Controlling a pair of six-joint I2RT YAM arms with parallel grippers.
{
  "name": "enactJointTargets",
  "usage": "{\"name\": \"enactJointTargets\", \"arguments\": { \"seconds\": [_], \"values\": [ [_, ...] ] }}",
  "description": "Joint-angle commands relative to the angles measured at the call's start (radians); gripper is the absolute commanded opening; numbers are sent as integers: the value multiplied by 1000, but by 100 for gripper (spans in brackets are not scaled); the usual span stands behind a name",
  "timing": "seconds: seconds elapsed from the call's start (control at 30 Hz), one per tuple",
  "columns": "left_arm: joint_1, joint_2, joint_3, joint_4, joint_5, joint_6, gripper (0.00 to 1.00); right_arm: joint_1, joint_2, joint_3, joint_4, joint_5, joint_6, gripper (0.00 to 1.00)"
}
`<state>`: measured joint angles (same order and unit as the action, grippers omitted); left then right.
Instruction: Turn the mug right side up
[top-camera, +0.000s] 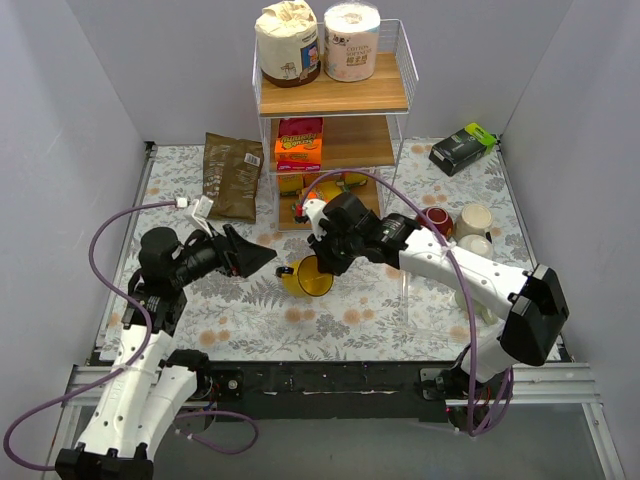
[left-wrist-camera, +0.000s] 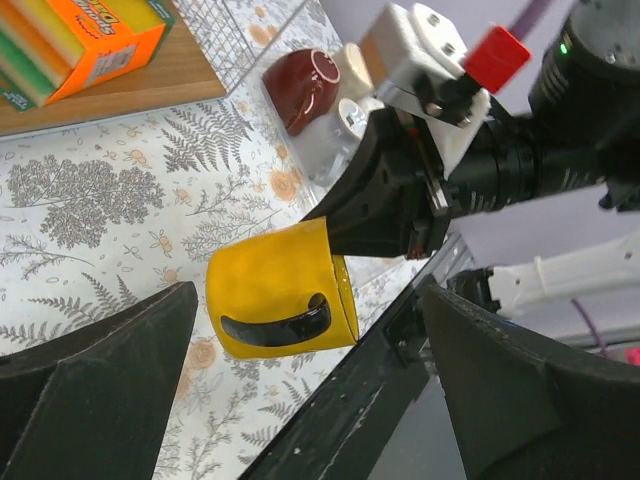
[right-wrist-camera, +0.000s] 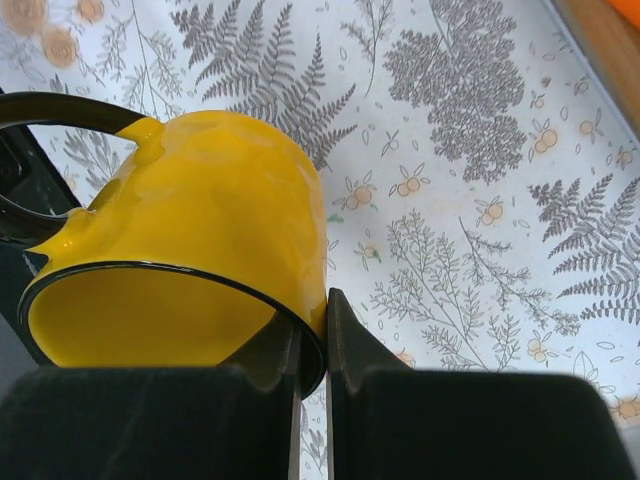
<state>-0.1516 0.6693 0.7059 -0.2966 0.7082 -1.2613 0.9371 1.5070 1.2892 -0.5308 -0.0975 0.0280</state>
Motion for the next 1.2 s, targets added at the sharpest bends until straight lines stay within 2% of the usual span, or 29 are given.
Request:
{"name": "enactJointTargets", "arguments": {
  "seconds": [0.0, 0.1, 0.17, 0.3, 0.5, 0.73, 0.83, 0.87, 0.97, 1.17],
  "values": [
    [-49, 3, -13, 42, 44, 151, 95, -1, 27, 102, -90, -28, -25, 1],
    [-101, 30, -26, 85, 8, 140, 94, -1, 62, 124, -100, -22, -26, 1],
    [-140, 73, -42, 94, -74, 126, 93, 0, 105, 139, -106, -13, -25, 1],
    [-258, 104, -77, 112, -235, 93, 90, 5, 209, 209, -187, 114, -68, 1],
    [-289, 44, -115, 113, -309, 48, 91, 15, 343, 312, -308, 255, -88, 1],
    [-290, -11, -129, 48, -352, 43, 93, 16, 421, 377, -379, 217, -115, 1],
    [-290, -1, -134, 50, -351, 34, 94, 14, 443, 392, -390, 186, -131, 15],
    [-292, 1, -135, 50, -352, 34, 95, 14, 446, 392, -390, 183, -132, 23],
    [-293, 19, -132, 53, -348, 37, 95, 12, 450, 392, -376, 160, -142, 35],
    [-293, 42, -126, 57, -343, 36, 95, 2, 464, 416, -377, 136, -143, 39]
  ]
}}
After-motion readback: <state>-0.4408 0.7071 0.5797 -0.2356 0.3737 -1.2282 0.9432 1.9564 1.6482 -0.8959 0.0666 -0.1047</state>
